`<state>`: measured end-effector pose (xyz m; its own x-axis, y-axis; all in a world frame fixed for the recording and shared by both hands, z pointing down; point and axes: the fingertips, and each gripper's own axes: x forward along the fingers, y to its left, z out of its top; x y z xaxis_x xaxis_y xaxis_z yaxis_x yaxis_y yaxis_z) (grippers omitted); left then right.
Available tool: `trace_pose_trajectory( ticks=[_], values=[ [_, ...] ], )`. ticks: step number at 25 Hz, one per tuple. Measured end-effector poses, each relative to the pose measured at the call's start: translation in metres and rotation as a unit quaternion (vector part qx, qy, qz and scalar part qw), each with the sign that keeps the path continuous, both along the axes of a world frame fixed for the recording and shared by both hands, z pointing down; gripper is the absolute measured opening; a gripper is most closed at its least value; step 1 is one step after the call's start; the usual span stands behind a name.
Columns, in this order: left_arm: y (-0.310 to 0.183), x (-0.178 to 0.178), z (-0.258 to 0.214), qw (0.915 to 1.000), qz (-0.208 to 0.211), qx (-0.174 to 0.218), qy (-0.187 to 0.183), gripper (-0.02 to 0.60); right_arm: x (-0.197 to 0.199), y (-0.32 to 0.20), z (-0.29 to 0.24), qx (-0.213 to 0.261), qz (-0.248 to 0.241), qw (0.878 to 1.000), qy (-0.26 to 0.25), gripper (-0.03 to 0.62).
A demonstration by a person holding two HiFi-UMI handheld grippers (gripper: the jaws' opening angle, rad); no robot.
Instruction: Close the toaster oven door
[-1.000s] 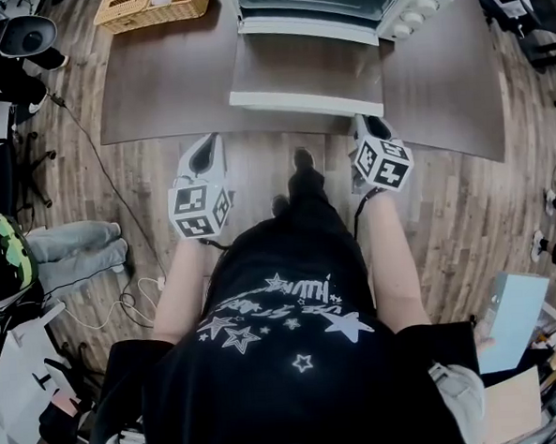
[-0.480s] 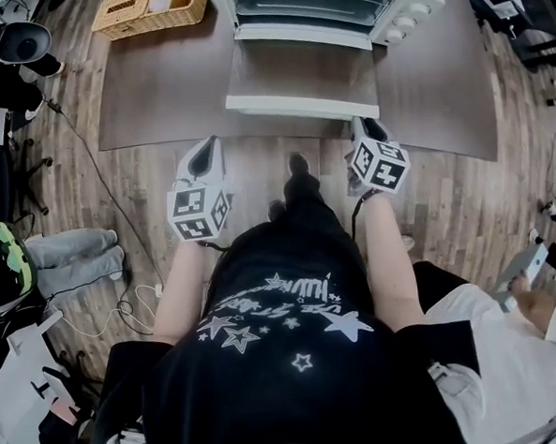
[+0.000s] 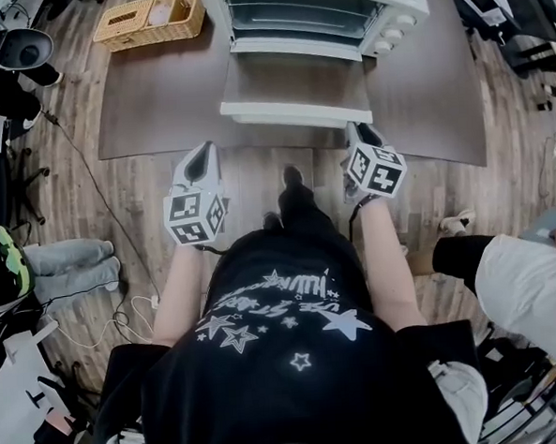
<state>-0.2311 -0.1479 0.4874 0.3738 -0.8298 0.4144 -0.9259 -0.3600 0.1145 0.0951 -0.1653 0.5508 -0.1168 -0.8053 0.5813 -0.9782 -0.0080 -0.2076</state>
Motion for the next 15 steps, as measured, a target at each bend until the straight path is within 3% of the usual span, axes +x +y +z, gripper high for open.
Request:
trace_pose_trajectory(
  ticks=[15],
  values=[
    [-0.015,0.010,-0.022,0.9997,0.000,0.022,0.007,0.011,0.004,-0.010,-0.044,0.034,-0.012,0.999,-0.019,0.087]
  ],
)
